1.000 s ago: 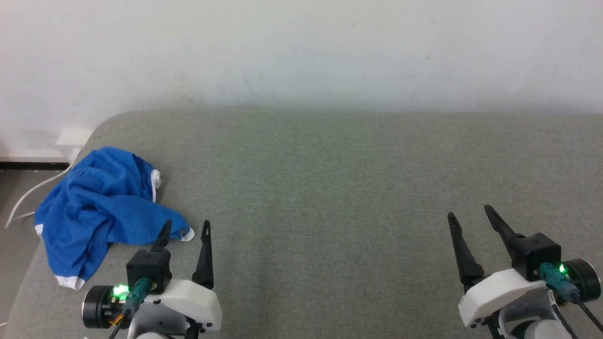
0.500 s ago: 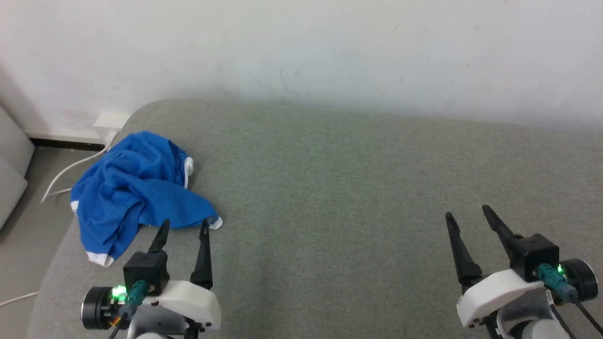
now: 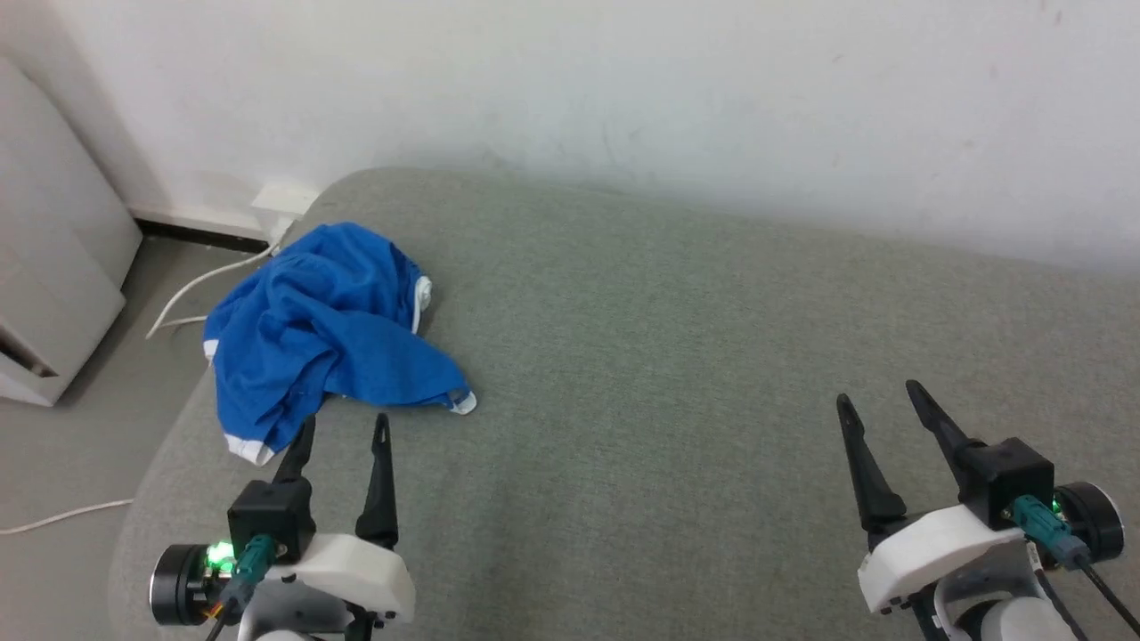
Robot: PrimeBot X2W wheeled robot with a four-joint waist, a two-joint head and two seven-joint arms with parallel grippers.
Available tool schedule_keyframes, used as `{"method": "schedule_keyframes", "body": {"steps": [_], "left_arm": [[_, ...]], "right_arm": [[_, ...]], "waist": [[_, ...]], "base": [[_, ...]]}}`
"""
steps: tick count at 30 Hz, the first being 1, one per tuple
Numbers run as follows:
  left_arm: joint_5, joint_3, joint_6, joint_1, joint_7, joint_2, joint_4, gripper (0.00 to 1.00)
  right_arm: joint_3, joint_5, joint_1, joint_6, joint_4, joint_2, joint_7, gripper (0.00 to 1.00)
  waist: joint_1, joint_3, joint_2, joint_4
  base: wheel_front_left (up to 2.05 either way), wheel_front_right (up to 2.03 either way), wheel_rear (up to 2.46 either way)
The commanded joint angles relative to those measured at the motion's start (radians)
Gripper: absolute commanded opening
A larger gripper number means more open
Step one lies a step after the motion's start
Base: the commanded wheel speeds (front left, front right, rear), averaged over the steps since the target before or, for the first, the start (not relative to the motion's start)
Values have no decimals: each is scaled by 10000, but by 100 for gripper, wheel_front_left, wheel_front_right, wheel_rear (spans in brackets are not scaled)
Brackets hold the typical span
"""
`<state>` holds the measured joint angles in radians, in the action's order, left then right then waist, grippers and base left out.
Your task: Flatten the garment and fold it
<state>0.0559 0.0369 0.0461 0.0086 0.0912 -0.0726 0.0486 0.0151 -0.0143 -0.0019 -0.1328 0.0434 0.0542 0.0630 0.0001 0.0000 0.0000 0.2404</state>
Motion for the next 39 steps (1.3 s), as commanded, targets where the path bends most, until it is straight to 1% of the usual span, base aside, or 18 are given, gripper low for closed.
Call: {"method": "schedule_keyframes", "body": {"steps": [1, 24, 39], "left_arm": [[66, 31, 95, -151, 141, -73, 54, 100], [369, -2, 407, -145, 622, -170, 245, 100], [587, -66, 561, -176, 936, -226, 414, 100]], "right_arm": [[36, -86, -184, 8, 44, -15, 81, 100], [199, -209, -407, 12, 291, -22, 420, 100], [283, -312, -533, 15, 410, -27, 649, 100]], "waist": [[-1, 3, 0, 200], [-1, 9, 0, 1425], [-1, 55, 0, 2077]], "base": [[0, 0, 0], [0, 0, 0], [0, 0, 0]]}}
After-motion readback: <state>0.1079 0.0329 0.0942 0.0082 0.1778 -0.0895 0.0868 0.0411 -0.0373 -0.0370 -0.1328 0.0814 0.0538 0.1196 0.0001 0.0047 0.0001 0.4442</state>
